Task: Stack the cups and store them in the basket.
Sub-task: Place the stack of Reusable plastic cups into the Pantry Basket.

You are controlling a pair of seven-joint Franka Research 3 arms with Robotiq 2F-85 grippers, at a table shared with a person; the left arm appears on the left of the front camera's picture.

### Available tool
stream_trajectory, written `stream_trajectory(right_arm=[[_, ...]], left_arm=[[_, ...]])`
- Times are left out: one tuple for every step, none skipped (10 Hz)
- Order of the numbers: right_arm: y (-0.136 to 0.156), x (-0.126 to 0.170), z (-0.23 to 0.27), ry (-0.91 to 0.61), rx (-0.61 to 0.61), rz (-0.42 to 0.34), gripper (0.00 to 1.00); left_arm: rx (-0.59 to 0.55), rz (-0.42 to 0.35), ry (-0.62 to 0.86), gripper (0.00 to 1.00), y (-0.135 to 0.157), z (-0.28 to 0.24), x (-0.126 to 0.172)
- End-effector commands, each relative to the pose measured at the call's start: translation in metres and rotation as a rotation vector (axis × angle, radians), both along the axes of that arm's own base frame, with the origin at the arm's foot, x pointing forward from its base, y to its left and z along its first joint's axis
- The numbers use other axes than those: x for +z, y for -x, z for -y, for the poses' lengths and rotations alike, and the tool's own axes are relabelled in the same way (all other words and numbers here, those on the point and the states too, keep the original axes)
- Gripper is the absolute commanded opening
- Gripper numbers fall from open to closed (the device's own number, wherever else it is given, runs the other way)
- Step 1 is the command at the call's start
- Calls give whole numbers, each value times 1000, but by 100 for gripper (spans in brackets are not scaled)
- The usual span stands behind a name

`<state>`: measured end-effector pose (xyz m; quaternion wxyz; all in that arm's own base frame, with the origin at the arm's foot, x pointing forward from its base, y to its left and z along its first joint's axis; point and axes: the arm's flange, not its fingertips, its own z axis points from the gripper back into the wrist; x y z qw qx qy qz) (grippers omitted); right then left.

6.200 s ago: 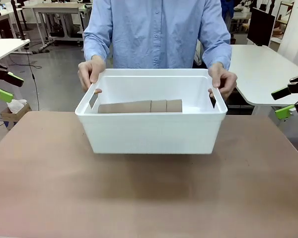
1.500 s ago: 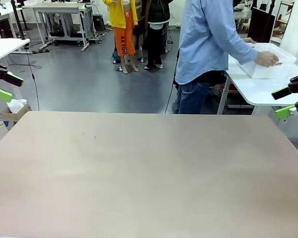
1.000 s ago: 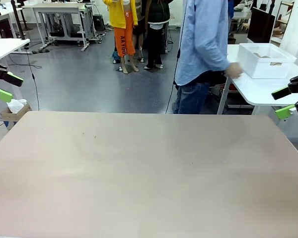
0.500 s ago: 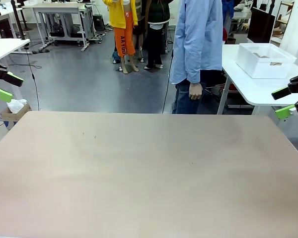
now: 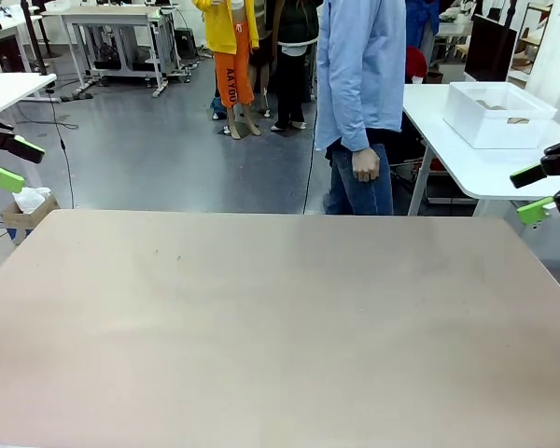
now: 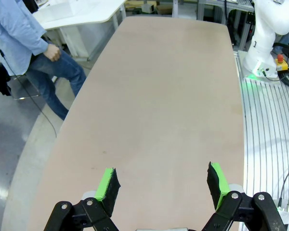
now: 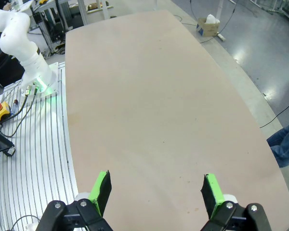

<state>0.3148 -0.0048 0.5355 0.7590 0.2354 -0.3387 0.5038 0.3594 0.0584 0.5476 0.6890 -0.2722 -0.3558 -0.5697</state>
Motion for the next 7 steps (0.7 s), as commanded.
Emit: stream_trajectory(right_arm=[[-1,0,-1,4,-6,3,100],[-1,0,-1,4,-6,3,100],[-1,0,-1,4,-6,3,100],[-1,0,-1,4,-6,3,100],[-1,0,-1,4,-6,3,100],[-1,0,-1,4,-6,3,100],[-1,0,-1,4,-6,3,100]], left_arm=[[-1,-6,10,95,-1,0,4],[-1,-6,10,95,-1,0,4],[-1,-6,10,95,-1,0,4],[-1,-6,10,95,-1,0,4],[-1,-6,10,95,-1,0,4],[-1,-6,10,95,-1,0,4],[-1,-6,10,95,-1,0,4]])
